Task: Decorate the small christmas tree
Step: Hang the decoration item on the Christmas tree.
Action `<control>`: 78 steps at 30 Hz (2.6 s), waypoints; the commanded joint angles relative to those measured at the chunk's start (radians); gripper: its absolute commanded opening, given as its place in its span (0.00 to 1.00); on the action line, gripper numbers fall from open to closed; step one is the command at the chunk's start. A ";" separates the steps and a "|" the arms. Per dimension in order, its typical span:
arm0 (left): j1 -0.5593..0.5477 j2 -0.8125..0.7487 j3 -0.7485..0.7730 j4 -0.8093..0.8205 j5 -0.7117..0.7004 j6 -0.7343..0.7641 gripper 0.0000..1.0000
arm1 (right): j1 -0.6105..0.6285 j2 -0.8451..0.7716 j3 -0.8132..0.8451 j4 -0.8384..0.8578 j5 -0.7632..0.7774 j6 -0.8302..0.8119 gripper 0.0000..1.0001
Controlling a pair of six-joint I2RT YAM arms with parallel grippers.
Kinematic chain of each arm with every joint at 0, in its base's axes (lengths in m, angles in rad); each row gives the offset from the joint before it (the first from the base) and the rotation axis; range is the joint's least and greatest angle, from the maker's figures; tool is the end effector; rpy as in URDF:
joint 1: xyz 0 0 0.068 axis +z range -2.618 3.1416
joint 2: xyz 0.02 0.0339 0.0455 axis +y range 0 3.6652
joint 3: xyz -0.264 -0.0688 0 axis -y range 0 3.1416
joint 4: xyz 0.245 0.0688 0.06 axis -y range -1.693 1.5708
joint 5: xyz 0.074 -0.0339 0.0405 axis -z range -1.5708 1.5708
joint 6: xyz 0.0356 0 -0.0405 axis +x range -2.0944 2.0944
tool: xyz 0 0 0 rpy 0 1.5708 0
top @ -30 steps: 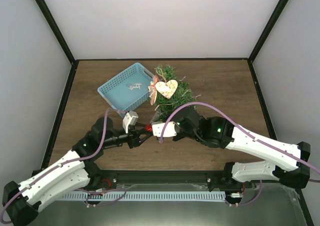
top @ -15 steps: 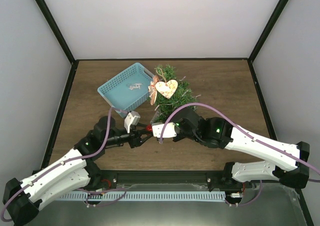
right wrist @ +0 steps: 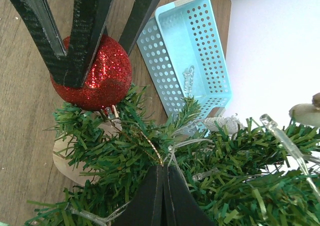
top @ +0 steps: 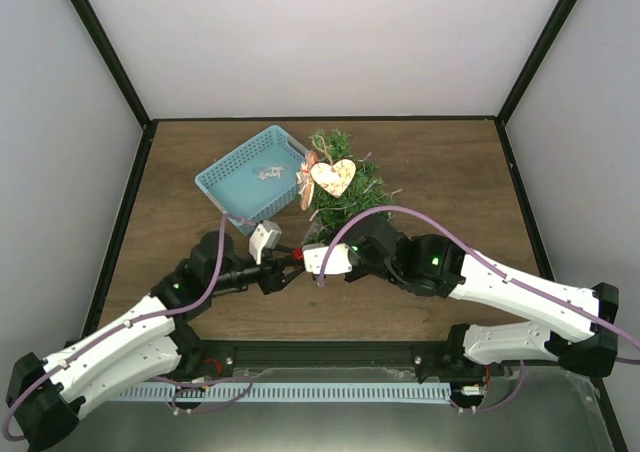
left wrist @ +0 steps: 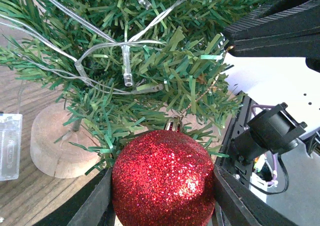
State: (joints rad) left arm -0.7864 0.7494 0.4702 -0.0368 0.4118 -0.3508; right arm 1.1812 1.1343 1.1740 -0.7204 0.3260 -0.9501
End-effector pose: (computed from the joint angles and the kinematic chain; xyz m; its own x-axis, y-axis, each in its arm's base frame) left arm 0.1171 -0.1376 0.2504 -0.5214 0.0767 -0.8499 0.7861 0.4306 -0.4434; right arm 0.0996 0.2126 0.3546 0.4970 -0.8186 -0.2880 -0.6491 -0.1304 -0.7494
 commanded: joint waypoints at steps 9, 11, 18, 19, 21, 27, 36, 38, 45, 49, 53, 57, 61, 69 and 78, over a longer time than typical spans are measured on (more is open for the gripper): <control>-0.004 -0.048 0.021 0.003 -0.076 0.006 0.37 | -0.005 0.010 0.014 0.058 0.009 -0.016 0.01; -0.005 -0.045 0.021 -0.003 -0.079 0.006 0.37 | -0.005 0.015 0.018 0.062 0.016 -0.013 0.01; -0.005 -0.024 0.019 -0.017 -0.092 -0.003 0.37 | -0.007 0.032 0.022 0.051 0.046 0.010 0.01; -0.005 -0.021 0.018 -0.017 -0.092 -0.004 0.37 | -0.010 0.033 0.024 0.046 0.049 0.015 0.01; -0.004 -0.020 0.015 -0.014 -0.090 -0.008 0.37 | -0.014 0.035 0.024 0.038 0.055 0.025 0.01; -0.004 -0.015 0.012 -0.016 -0.090 -0.020 0.37 | -0.024 0.036 0.025 0.023 0.056 0.042 0.01; -0.005 -0.024 0.001 -0.003 -0.089 -0.039 0.37 | -0.025 0.009 0.059 0.059 -0.023 0.053 0.01; -0.005 -0.025 0.001 -0.001 -0.090 -0.042 0.37 | -0.025 0.004 0.050 0.073 -0.022 0.045 0.01; -0.005 0.001 0.000 0.001 -0.085 -0.046 0.37 | -0.025 0.024 0.007 0.066 0.019 0.052 0.02; -0.005 0.006 0.001 -0.005 -0.082 -0.049 0.37 | -0.025 0.018 0.002 0.071 0.031 0.051 0.07; -0.005 0.000 0.001 -0.006 -0.078 -0.054 0.37 | -0.025 0.021 0.006 0.065 0.033 0.052 0.16; -0.005 0.000 0.001 0.000 -0.072 -0.057 0.38 | -0.025 0.019 0.009 0.063 0.018 0.055 0.17; -0.005 -0.002 0.001 -0.007 -0.071 -0.059 0.40 | -0.025 0.013 0.014 0.056 -0.003 0.057 0.17; -0.005 -0.005 0.006 -0.017 -0.068 -0.059 0.46 | -0.024 -0.029 0.014 0.049 -0.087 0.065 0.18; -0.005 -0.010 0.010 -0.025 -0.064 -0.059 0.57 | -0.025 -0.073 0.014 0.043 -0.112 0.085 0.19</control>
State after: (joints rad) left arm -0.7864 0.7498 0.4702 -0.0502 0.3420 -0.4137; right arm 1.1614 1.0912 1.1728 -0.6685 0.2455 -0.8925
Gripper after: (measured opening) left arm 0.555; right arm 0.188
